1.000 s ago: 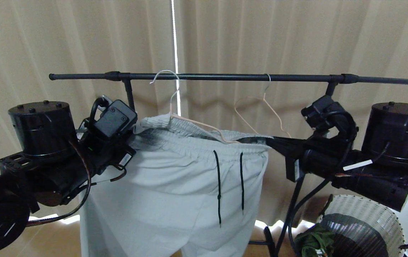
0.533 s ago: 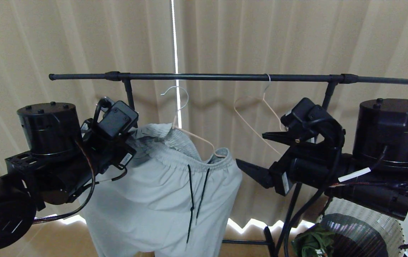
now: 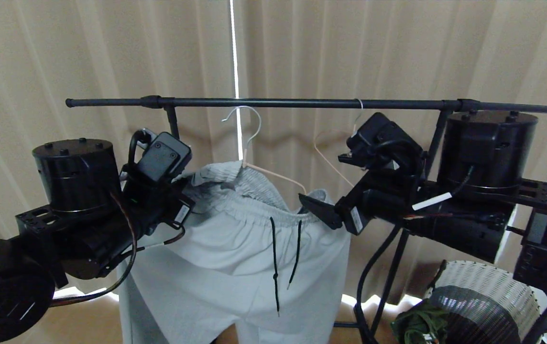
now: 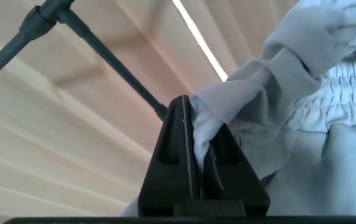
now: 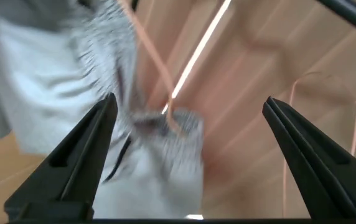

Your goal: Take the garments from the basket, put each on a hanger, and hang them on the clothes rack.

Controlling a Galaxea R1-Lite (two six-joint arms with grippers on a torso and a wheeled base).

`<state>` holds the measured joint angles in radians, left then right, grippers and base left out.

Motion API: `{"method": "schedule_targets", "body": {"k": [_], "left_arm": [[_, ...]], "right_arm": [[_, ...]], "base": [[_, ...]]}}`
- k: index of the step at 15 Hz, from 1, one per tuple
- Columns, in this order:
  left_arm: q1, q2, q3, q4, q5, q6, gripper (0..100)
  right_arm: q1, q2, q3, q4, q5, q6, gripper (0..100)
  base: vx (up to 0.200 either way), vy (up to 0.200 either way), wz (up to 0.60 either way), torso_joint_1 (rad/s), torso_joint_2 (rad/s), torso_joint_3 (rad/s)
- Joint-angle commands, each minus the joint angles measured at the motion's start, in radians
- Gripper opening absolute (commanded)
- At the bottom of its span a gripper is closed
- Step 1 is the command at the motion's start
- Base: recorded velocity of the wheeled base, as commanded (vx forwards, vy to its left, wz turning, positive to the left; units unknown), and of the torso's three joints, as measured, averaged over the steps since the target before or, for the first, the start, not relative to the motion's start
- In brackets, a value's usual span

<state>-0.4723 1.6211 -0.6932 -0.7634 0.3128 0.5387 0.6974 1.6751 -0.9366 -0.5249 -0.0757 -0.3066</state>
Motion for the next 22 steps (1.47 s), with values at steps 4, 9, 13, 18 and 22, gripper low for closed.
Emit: {"method": "schedule_targets", "body": {"k": [4, 9, 13, 18, 22], "left_arm": [[-0.054, -0.026, 0.001, -0.001, 0.003, -0.019, 0], [-0.065, -0.035, 0.003, -0.001, 0.002, -0.022, 0], [-0.066, -0.035, 0.003, -0.001, -0.001, -0.020, 0], [-0.066, -0.032, 0.003, -0.001, -0.006, -0.019, 0], [-0.066, -0.036, 0.006, 0.001, -0.041, -0.054, 100]], "right_arm": [[-0.035, 0.141, -0.116, -0.003, -0.058, -0.089, 100], [-0.050, 0.169, -0.140, -0.006, -0.065, -0.108, 100], [-0.049, 0.167, -0.139, -0.006, -0.065, -0.106, 0], [-0.047, 0.172, -0.133, -0.040, -0.065, -0.106, 0], [-0.047, 0.156, -0.130, -0.041, -0.067, -0.106, 0]], "base": [[0.000, 0.000, 0.00, 0.000, 0.00, 0.000], [0.000, 0.000, 0.00, 0.000, 0.00, 0.000], [0.000, 0.000, 0.00, 0.000, 0.00, 0.000], [0.000, 0.000, 0.00, 0.000, 0.00, 0.000], [0.000, 0.000, 0.00, 0.000, 0.00, 0.000]]}}
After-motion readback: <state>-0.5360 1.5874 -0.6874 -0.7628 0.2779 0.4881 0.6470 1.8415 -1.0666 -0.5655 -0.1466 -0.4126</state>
